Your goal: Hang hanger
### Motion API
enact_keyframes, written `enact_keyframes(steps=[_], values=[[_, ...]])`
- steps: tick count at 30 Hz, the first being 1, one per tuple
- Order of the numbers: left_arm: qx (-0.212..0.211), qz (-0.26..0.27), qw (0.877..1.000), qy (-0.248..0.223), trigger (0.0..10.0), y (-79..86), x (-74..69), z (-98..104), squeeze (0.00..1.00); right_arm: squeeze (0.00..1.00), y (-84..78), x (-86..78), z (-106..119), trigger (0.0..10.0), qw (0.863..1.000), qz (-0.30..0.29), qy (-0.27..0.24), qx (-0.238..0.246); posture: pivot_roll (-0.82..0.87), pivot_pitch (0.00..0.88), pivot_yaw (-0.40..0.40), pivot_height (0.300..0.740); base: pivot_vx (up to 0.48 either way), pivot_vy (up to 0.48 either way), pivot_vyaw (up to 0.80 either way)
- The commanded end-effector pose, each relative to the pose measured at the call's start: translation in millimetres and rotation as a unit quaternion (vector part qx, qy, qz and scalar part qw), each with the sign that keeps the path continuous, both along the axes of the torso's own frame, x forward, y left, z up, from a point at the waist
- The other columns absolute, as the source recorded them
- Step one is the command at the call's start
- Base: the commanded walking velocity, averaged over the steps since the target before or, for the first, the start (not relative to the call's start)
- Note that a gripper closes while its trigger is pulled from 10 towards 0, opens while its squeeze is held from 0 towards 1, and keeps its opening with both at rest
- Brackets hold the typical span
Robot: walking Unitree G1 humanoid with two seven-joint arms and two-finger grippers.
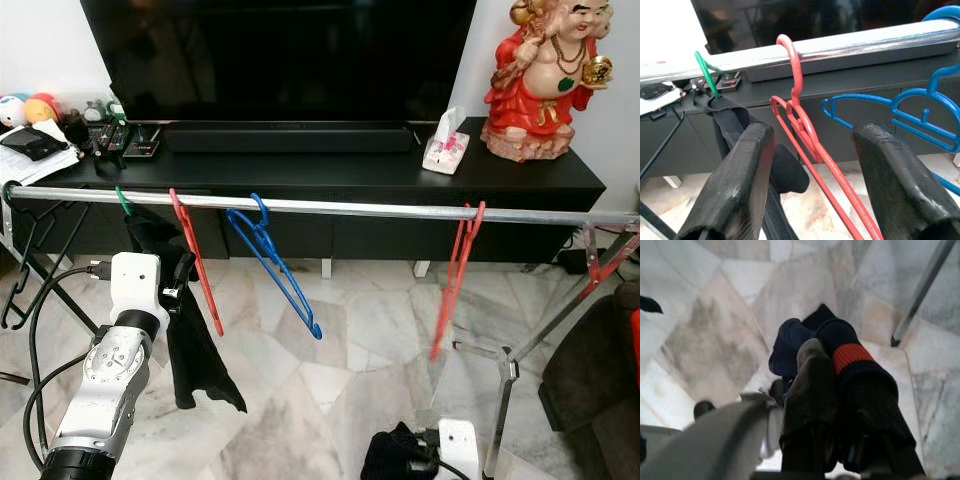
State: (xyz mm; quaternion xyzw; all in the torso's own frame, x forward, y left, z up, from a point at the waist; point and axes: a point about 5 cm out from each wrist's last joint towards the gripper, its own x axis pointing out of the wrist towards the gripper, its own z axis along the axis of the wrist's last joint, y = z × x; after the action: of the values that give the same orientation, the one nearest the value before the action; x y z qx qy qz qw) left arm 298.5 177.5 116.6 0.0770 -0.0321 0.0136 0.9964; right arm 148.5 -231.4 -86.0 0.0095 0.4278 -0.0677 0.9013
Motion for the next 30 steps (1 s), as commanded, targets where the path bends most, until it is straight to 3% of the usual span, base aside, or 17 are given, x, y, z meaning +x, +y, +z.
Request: enact_keyframes(steps=[1, 6, 30], values=[[-0.001, 0.007, 1.0, -0.002, 10.0, 3.2, -0.7, 3.2, 0.0, 0.0, -3.7, -2.2, 0.3, 10.0, 1.0, 0.0, -0.001, -0.006, -0.15, 0.0, 0.017, 0.74, 0.0, 0.0, 0.0], [-0.001, 0.007, 1.0, -0.001, 10.0, 3.5, -0.9, 3.0, 0.0, 0.0, -5.0, -4.9, -0.6, 10.0, 1.0, -0.004, 0.003, -0.005, -0.14, 0.0, 0.018, 0.74, 0.0, 0.0, 0.0], [-0.001, 0.004, 1.0, 0.001, 10.0, 3.2, -1.7, 2.1, 0.0, 0.0, -8.7, -5.2, -0.2, 10.0, 1.0, -0.008, 0.006, -0.004, -0.14, 0.0, 0.019, 0.74, 0.264, 0.0, 0.0]])
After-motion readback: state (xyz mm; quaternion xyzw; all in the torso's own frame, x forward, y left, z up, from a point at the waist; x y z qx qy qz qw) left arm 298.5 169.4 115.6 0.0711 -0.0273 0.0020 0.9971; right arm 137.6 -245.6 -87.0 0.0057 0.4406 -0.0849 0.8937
